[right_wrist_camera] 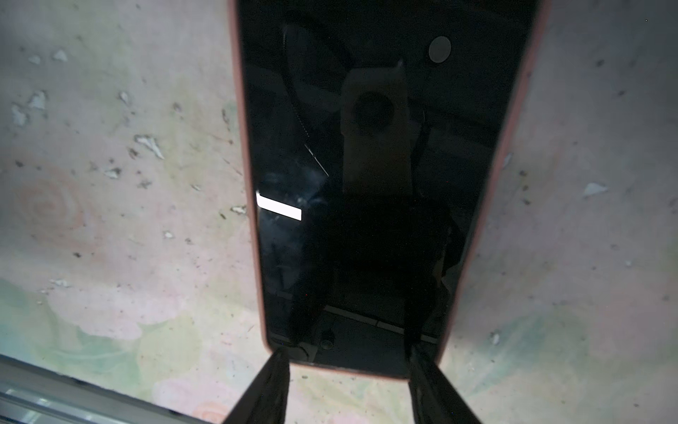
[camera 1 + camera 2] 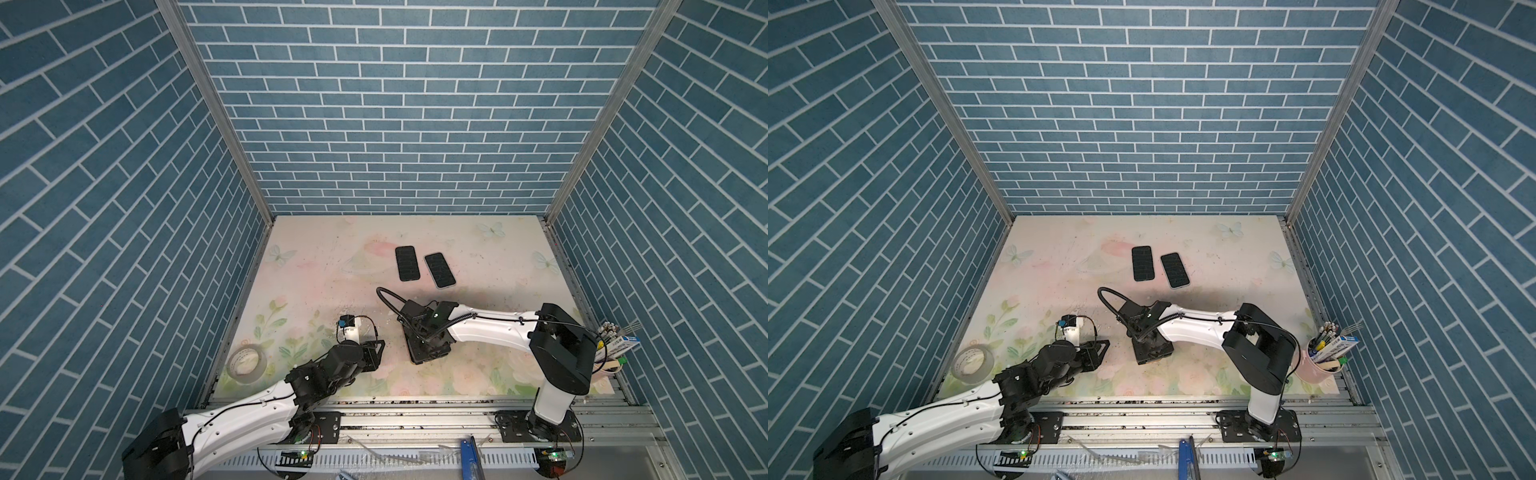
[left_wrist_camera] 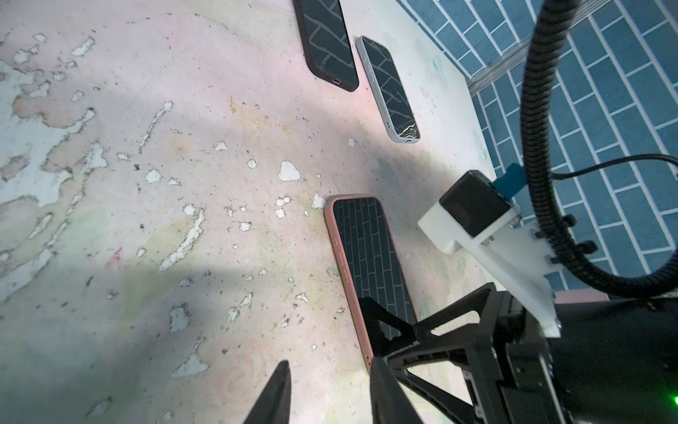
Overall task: Put the phone into the phone case
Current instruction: 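Open the left gripper and draw it back while the right gripper grips the cased phone, then lift the cased phone with the right gripper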
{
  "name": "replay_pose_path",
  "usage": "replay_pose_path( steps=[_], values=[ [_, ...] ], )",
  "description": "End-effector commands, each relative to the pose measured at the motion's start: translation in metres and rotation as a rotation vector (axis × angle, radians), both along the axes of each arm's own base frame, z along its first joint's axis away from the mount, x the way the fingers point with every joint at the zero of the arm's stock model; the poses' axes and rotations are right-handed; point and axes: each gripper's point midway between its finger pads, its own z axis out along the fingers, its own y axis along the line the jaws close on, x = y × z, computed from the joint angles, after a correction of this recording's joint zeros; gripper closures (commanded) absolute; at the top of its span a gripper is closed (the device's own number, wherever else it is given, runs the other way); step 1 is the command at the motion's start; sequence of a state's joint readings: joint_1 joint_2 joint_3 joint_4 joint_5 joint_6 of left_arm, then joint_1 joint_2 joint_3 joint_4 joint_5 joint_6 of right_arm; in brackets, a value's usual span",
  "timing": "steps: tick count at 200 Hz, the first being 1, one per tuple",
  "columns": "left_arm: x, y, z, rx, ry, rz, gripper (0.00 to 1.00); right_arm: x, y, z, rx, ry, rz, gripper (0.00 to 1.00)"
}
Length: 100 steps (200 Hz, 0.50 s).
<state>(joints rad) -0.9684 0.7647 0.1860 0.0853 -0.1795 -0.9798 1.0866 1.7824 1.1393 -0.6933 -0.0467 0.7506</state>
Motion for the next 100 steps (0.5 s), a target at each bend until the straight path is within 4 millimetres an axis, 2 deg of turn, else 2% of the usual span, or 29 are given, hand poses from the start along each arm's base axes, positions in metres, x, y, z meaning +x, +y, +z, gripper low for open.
replay_pose_path(
  steps=[1, 38, 66, 80, 100],
  values=[
    [0.001, -0.001, 0.001, 0.01, 0.001, 0.0, 0.62, -0.002, -0.009, -0.012, -0.079, 0.008, 0.016, 0.47],
    [0.001, -0.001, 0.0, 0.012, 0.003, 0.001, 0.62, -0.008, -0.009, -0.025, -0.118, 0.043, 0.027, 0.46],
    [0.001, -0.001, -0.001, 0.014, 0.005, -0.001, 0.62, -0.009, -0.005, -0.027, -0.129, 0.049, 0.041, 0.46],
    [0.001, -0.002, 0.0, 0.013, 0.004, -0.001, 0.62, -0.006, -0.001, -0.02, -0.108, 0.028, 0.049, 0.45],
    [0.001, -0.002, 0.0, 0.013, 0.005, -0.003, 0.62, -0.001, 0.009, 0.003, -0.043, -0.043, 0.08, 0.4]
  ],
)
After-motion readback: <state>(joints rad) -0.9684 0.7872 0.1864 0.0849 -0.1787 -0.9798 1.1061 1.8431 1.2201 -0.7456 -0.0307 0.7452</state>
